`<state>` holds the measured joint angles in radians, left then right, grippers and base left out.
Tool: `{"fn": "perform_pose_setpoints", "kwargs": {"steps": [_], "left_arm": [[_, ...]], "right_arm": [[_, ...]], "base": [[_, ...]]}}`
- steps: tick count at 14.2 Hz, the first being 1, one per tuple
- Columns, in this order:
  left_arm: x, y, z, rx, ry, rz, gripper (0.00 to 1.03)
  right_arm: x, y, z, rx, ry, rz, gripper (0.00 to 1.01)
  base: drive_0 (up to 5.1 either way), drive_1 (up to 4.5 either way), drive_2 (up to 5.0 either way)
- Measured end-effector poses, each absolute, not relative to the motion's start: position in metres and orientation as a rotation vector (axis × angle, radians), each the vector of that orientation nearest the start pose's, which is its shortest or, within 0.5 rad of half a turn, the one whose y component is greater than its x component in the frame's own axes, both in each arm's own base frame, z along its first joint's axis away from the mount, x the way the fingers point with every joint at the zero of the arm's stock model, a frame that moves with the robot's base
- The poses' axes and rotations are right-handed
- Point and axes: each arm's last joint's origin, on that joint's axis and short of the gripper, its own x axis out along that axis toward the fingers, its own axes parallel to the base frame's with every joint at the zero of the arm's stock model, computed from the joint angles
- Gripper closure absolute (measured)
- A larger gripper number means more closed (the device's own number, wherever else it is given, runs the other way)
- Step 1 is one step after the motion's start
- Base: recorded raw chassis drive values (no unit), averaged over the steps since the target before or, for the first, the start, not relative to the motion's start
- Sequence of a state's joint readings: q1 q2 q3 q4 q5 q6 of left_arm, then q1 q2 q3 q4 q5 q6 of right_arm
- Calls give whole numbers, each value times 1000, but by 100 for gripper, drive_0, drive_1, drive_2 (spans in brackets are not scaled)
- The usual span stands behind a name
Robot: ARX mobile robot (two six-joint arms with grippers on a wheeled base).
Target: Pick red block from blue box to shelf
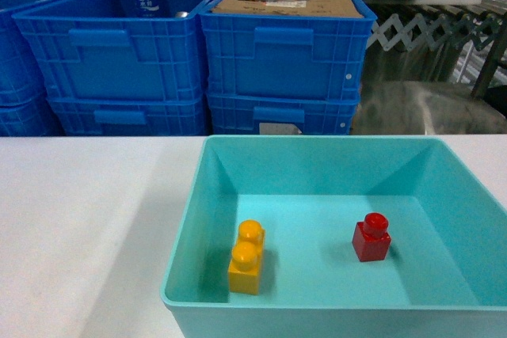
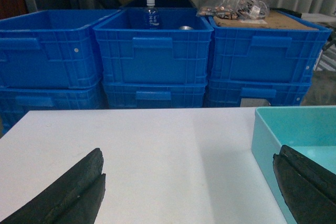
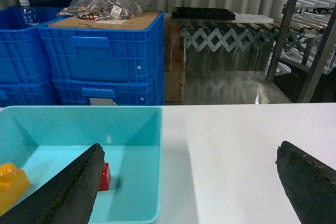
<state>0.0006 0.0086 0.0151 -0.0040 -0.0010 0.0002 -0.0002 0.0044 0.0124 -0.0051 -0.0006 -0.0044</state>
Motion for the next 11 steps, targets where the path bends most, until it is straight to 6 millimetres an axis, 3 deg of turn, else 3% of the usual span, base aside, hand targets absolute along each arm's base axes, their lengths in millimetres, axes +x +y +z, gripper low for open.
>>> {"fn": "perform_pose_setpoints", "kwargs": {"steps": [11], "left_arm": [[97,0,168,0,-2,2,5]], "right_arm": [[97,0,167,-4,-3,0,3]], "base": [[0,0,0]]}}
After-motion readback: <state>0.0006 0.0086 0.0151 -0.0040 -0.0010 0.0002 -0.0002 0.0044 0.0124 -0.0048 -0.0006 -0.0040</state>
